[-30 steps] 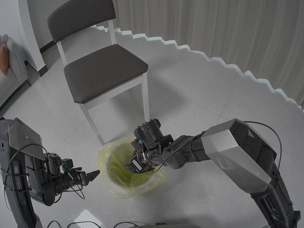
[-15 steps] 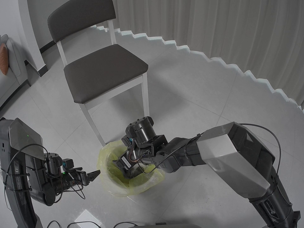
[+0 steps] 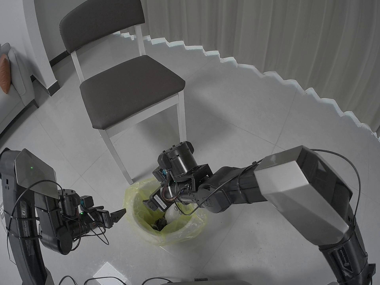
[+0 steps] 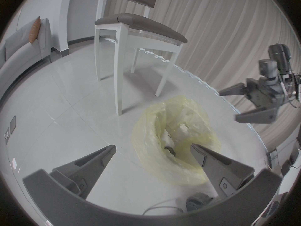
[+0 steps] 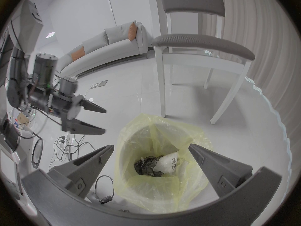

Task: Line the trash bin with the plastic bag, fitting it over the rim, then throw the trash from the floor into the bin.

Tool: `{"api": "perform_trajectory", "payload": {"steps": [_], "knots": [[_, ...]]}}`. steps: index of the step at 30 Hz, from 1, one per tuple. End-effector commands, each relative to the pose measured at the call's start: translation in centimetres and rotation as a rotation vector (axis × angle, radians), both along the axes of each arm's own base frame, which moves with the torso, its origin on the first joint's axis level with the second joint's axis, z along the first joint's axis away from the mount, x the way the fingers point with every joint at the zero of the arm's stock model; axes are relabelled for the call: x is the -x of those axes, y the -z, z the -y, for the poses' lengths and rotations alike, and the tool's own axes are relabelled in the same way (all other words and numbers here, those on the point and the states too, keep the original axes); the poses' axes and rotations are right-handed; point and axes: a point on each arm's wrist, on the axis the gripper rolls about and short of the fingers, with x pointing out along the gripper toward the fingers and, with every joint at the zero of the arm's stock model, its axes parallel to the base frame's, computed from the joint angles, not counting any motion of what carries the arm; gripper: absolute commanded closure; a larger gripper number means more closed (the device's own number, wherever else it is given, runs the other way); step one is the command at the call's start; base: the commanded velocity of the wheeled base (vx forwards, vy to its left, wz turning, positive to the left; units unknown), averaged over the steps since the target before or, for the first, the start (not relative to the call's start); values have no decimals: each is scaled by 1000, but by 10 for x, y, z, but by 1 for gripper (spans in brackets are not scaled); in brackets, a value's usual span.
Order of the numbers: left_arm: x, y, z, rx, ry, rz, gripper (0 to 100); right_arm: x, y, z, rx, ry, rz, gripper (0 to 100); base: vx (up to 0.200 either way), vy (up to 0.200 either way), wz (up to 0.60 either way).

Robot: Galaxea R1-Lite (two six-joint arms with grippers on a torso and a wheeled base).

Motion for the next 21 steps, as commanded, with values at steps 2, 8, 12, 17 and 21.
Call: {"api": "perform_trajectory", "payload": {"steps": [2,8,12,17,21], "knots": [[-46,31,5,-22,-130,61,0,2,-41,32,-13,58,29,0,0,0,0],[-75,56,8,-39,-189,105,0,4,-63,70,-4,114,31,0,0,0,0],[-89,54,10,-36,-184,141,0,5,-75,85,-9,137,40,0,0,0,0],[-97,50,14,-75,-161,75,0,9,-79,92,-11,140,41,0,0,0,0],[-107,44,15,-162,-142,-14,0,17,-80,98,0,140,30,0,0,0,0]]}}
